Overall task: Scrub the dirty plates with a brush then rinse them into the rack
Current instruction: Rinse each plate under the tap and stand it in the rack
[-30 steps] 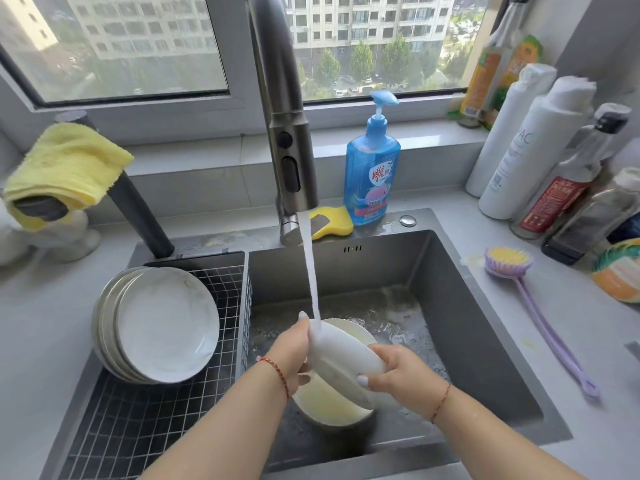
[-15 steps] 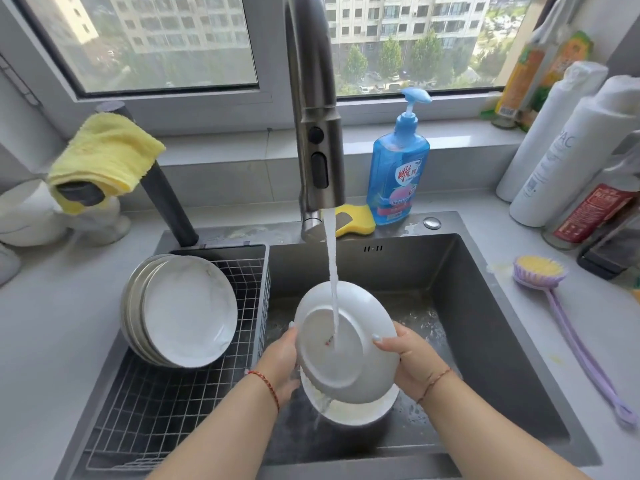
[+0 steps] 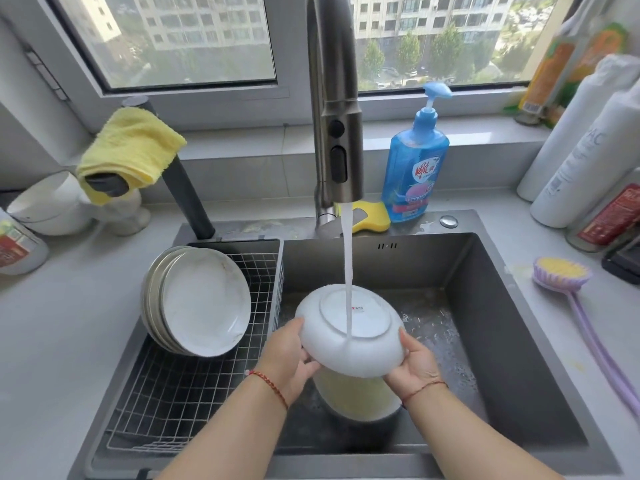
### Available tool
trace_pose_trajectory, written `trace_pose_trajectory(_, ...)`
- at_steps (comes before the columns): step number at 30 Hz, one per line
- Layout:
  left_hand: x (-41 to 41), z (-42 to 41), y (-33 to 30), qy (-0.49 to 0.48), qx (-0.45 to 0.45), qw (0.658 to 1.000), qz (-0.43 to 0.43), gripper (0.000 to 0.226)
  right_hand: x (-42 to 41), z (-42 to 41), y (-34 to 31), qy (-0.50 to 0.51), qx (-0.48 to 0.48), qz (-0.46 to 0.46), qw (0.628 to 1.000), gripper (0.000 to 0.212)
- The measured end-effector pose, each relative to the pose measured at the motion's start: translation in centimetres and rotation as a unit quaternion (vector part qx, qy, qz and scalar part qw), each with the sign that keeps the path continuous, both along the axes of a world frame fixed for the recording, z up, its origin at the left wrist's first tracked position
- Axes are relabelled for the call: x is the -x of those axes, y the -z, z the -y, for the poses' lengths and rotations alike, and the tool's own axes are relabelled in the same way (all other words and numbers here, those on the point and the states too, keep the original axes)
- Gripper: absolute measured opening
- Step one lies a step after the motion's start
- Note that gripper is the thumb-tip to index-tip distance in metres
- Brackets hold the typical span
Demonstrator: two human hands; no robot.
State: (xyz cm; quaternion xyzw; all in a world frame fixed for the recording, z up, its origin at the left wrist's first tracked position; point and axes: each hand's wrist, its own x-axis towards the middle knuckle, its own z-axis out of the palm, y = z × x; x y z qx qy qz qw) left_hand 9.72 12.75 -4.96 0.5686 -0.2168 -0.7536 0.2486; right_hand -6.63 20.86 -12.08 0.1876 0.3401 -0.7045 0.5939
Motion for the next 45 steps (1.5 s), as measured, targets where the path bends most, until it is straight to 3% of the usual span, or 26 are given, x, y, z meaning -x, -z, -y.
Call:
trace_pose_trajectory(5,-0.2,0.2,-1.3,-0.022,0.005,0.999,-0.036,0.034,-0.9,0.0,0.3,0.022,0.012,0.05,0.998,0.131)
trace_pose_trajectory(11,-1.0,-0.1,-0.9,-0.011,-0.01,1.0,0.011,0.037,-1.2,0.0,-0.7,-0.008,0.008,0.026,1.0,0.106)
trace_pose_trajectory(14,-1.1,-0.7,-0.5,0.051,-0.017,0.996,0.074,0.041,-0.8,0.0,-1.6,-0.048,-0.019,-0.039,0.998,0.059)
trace_pose_trajectory(17,-0.8,-1.0,-0.2,0.103,-0.001,0.987,0.126,0.051,-0.3,-0.3,-2.5,-0.097,-0.048,-0.185,0.977,0.031)
trace_pose_trajectory(20,-0.2,-0.8,-0.4,0.131,0.02,0.986,0.1,0.053,-1.4,-0.6,-4.0,-0.192,-0.095,-0.412,0.886,0.026)
trace_pose_trajectory(25,0.8,-1.2,-1.0,0.134,-0.001,0.991,0.006,0.053,-6.3,-2.0,-4.3,-0.38,-0.092,-0.684,0.616,0.02)
trace_pose_trajectory(27,0.9,-1.4,-0.4,0.11,-0.002,0.994,0.004,0.054,-7.4,-2.3,-4.4,-0.396,-0.095,-0.741,0.534,0.02)
trace_pose_trajectory(29,0.8,-1.5,-0.3,0.092,0.024,0.995,0.013,0.051,-7.7,-2.4,-4.7,-0.382,-0.069,-0.774,0.501,0.022)
trace_pose_trajectory(31,0.3,-1.6,-0.2,0.087,0.053,0.994,0.039,0.048,-7.9,-2.1,-5.4,-0.396,-0.013,-0.772,0.497,0.027)
trace_pose_trajectory(34,-0.4,-1.7,-0.1,0.076,0.034,0.996,0.028,0.056,-8.2,-1.2,-5.8,-0.435,0.07,-0.671,0.597,0.046)
trace_pose_trajectory(35,-0.5,-2.0,-0.3,0.068,0.044,0.996,0.025,0.052,-8.2,-0.7,-5.9,-0.442,0.084,-0.643,0.62,0.049)
trace_pose_trajectory(36,-0.6,-2.2,-0.7,0.062,0.063,0.996,0.022,0.045,-8.1,0.0,-6.1,-0.449,0.099,-0.642,0.613,0.05)
trace_pose_trajectory(39,-0.7,-2.8,-0.9,0.082,0.099,0.992,-0.012,0.037,-6.8,1.9,-5.9,-0.452,0.072,-0.711,0.534,0.063)
trace_pose_trajectory(42,-1.0,-3.5,-1.1,0.096,0.11,0.989,-0.031,0.052,-4.4,3.0,-5.3,-0.461,0.042,-0.696,0.549,0.048)
trace_pose_trajectory(43,-1.0,-3.5,-0.9,0.084,0.113,0.989,-0.035,0.058,-3.8,2.9,-5.1,-0.48,0.021,-0.709,0.517,0.047)
trace_pose_trajectory(45,-1.1,-3.4,-1.1,0.056,0.124,0.99,-0.034,0.054,-2.7,2.6,-4.3,-0.512,-0.036,-0.751,0.415,0.05)
